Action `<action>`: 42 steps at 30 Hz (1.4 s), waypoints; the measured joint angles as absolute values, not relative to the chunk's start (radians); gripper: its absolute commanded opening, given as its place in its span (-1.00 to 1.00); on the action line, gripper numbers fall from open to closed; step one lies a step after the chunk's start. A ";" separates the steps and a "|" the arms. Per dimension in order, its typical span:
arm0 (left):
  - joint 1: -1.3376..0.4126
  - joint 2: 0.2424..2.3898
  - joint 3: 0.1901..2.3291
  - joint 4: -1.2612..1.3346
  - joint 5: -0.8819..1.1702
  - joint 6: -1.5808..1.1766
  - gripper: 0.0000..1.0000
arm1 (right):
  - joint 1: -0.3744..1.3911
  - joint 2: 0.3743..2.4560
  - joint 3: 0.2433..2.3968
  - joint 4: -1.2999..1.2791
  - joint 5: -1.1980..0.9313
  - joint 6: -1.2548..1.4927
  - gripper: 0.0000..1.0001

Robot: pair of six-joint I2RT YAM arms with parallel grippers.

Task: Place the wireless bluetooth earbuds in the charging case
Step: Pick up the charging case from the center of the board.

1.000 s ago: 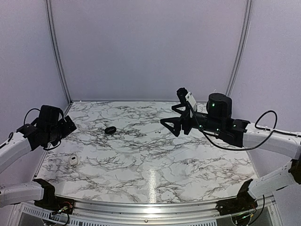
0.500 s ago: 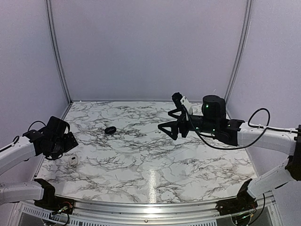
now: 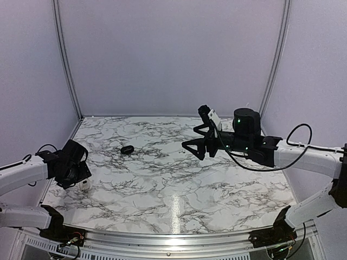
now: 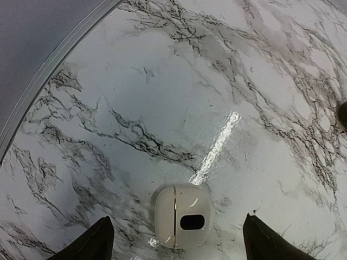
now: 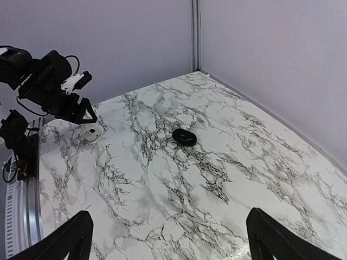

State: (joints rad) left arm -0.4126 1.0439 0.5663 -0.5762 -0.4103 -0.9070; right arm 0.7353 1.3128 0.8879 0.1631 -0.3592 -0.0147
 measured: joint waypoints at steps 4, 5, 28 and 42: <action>-0.413 1.113 0.567 -0.569 -0.424 -0.913 0.55 | 0.735 1.313 0.888 0.163 -0.359 -0.015 0.97; -0.413 1.126 0.567 -0.564 -0.423 -0.912 0.52 | 0.735 1.313 0.888 0.162 -0.359 -0.015 0.97; -0.413 1.296 0.521 -0.396 -0.359 -0.910 0.25 | 0.735 1.314 0.907 0.140 -0.359 -0.014 0.97; -0.432 1.281 0.513 -0.366 -0.342 -0.836 -0.34 | 0.716 1.341 0.924 0.126 -0.366 0.028 0.97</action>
